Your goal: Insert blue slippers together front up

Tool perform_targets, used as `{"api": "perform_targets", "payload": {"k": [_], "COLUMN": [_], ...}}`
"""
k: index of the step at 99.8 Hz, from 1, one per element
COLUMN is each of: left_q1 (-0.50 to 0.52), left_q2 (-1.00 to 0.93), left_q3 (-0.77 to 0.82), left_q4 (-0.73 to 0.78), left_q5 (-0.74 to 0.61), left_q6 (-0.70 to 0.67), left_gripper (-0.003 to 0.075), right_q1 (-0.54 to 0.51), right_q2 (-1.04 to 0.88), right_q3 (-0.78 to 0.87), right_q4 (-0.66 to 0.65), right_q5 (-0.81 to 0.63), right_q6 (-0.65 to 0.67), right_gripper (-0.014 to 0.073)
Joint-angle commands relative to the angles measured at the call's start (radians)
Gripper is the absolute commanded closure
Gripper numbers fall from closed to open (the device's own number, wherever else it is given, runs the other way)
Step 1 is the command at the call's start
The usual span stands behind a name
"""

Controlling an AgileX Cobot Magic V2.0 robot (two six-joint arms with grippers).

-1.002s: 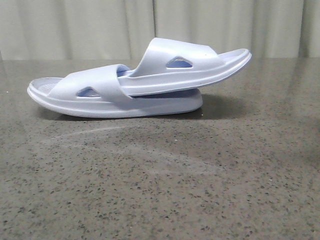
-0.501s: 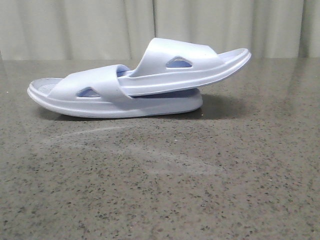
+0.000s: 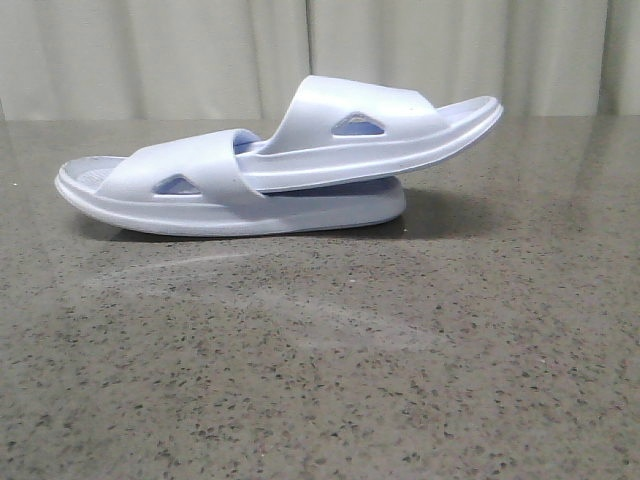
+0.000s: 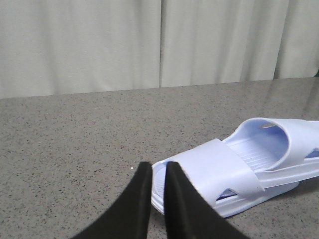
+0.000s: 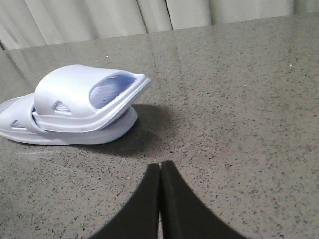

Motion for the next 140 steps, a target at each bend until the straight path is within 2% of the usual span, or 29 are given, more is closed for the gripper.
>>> {"api": "perform_targets", "payload": {"k": [1,57,66,72,77,78,80,83,84,86,90,91,92,95,97,104,107,112,124,140], "left_q1": [-0.007,-0.007,-0.007,-0.007,0.000,0.000,0.001,0.006,0.006,0.008,0.010,0.010,0.010,0.010,0.010,0.010,0.010,0.010,0.038,0.141], "left_q2": [0.001,0.001,0.001,0.001,-0.008,-0.010,-0.014,-0.023,-0.023,-0.032,-0.044,-0.044,-0.048,-0.057,-0.068,-0.104,-0.125,-0.164,-0.259,-0.353], "left_q3": [-0.028,-0.028,-0.028,-0.028,-0.028,-0.028,-0.028,-0.025,-0.025,-0.020,-0.007,-0.007,-0.003,0.008,0.020,0.060,0.073,0.104,0.164,0.220], "left_q4": [-0.027,-0.053,-0.103,-0.074,0.083,0.083,0.168,0.329,0.329,0.469,0.688,0.688,0.761,0.938,1.038,1.303,1.375,1.442,1.485,1.545], "left_q5": [0.014,0.014,-0.024,-0.060,-0.082,-0.086,-0.102,-0.126,-0.131,-0.154,-0.176,-0.180,-0.188,-0.200,-0.207,-0.225,-0.237,-0.252,-0.252,-0.244], "left_q6": [-0.001,-0.001,-0.001,-0.041,-0.186,-0.250,-0.320,-0.517,-0.517,-0.684,-0.931,-0.931,-1.048,-1.159,-1.298,-1.574,-1.649,-1.715,-1.716,-1.716], "left_gripper": [0.0705,0.0705,0.0705,0.0705,0.0705,0.0705,0.0705,0.0705,0.0705,0.0705,0.0705,0.0705,0.0705,0.0705,0.0705,0.0705,0.0705,0.0705,0.0705,0.0705], "right_q1": [0.000,0.000,0.000,0.000,0.000,0.000,0.000,0.000,0.000,0.000,0.000,0.000,0.000,0.000,0.000,0.000,0.000,0.000,0.000,0.000], "right_q2": [0.003,0.003,0.003,0.003,0.003,0.003,0.003,0.003,0.003,0.003,0.003,0.003,0.003,0.003,0.003,0.003,0.003,0.003,0.003,0.003], "right_q3": [-0.026,-0.026,-0.026,-0.026,-0.026,-0.026,-0.026,-0.026,-0.026,-0.026,-0.026,-0.026,-0.026,-0.026,-0.026,-0.026,-0.026,-0.026,-0.026,-0.026], "right_q4": [0.028,0.028,0.028,0.028,0.028,0.028,0.028,0.028,0.028,0.028,0.028,0.028,0.028,0.028,0.028,0.028,0.028,0.028,0.028,0.028], "right_q5": [-0.021,-0.021,-0.021,-0.021,-0.021,-0.021,-0.021,-0.021,-0.021,-0.021,-0.021,-0.021,-0.021,-0.021,-0.021,-0.021,-0.021,-0.021,-0.021,-0.021], "right_q6": [-0.009,-0.009,-0.009,-0.009,-0.009,-0.009,-0.009,-0.009,-0.009,-0.009,-0.009,-0.009,-0.009,-0.009,-0.009,-0.009,-0.009,-0.009,-0.009,-0.009], "right_gripper": [0.0673,0.0673,0.0673,0.0673,0.0673,0.0673,0.0673,0.0673,0.0673,0.0673,0.0673,0.0673,0.0673,0.0673,0.0673,0.0673,0.0673,0.0673,0.0673,0.0673]}}
